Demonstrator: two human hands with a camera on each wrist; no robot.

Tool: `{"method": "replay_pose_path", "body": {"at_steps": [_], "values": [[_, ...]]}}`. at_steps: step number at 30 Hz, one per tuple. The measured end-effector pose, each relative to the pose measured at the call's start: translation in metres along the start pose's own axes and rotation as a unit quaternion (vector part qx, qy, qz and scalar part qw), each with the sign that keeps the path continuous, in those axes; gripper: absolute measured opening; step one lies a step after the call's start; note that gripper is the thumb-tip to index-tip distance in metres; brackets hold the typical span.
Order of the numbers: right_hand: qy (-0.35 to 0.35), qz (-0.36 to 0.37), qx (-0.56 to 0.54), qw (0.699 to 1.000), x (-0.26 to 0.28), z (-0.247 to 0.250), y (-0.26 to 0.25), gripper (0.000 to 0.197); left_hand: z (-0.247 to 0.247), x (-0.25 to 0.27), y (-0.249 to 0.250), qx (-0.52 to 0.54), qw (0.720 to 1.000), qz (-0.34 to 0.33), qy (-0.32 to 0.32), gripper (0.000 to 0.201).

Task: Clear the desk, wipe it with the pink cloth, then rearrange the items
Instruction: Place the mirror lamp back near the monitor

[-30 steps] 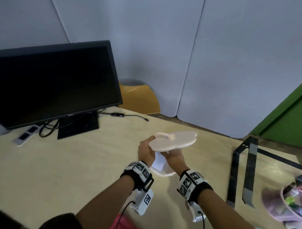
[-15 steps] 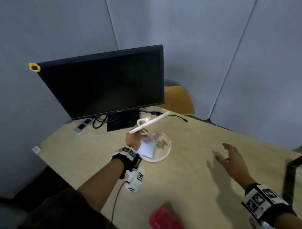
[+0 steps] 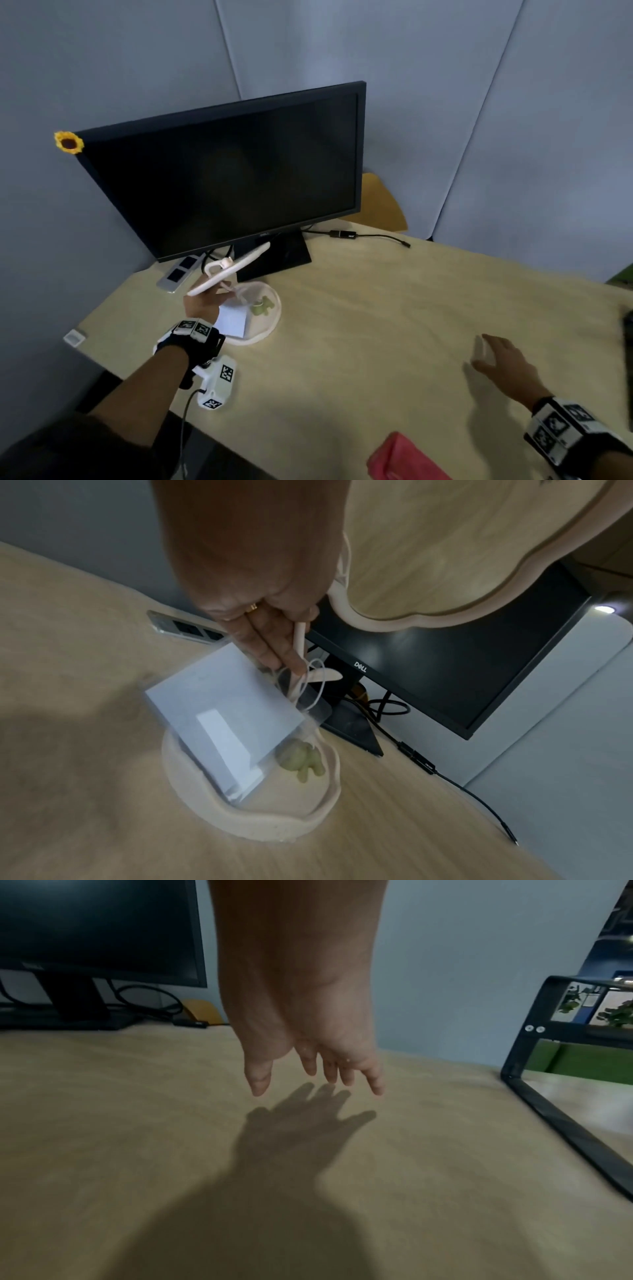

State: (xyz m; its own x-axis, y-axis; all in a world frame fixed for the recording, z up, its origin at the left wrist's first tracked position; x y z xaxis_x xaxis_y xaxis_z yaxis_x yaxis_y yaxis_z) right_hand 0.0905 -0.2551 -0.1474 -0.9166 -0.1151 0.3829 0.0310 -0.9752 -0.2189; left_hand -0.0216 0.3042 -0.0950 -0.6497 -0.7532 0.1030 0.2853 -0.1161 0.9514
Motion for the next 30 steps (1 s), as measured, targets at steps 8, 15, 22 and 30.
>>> {"method": "replay_pose_path", "body": {"at_steps": [8,15,22,30], "values": [[-0.049,-0.021,0.059,0.997,0.03,-0.032,0.003,0.079,-0.002,0.003,-0.012,0.106,0.994,0.001,0.024,0.011],[-0.054,-0.012,0.036,0.998,0.049,-0.015,0.0,0.072,-0.02,0.072,0.005,-0.072,0.982,-0.005,0.174,0.073],[0.022,0.02,0.033,0.999,0.063,0.042,0.022,0.069,-0.093,0.16,0.038,-0.09,0.976,0.076,0.183,0.08],[0.247,0.047,-0.02,0.968,0.087,0.137,0.106,0.052,-0.301,0.25,0.111,-0.053,0.98,-0.073,-0.178,0.042]]}}
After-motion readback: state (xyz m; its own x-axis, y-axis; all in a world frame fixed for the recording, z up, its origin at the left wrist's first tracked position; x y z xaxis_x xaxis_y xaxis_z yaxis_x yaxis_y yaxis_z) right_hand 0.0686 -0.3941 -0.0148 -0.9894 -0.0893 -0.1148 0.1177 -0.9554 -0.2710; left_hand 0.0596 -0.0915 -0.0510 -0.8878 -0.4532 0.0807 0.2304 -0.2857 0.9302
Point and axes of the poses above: each hand's wrist, its own x-axis away from the middle knuckle, its own z-axis out of the back of the hand, y = z × x, the point moved 3 cm from there along -x, towards the middle knuckle, and after that the axes turned 6 degrees about x, right-handed, at the moved point
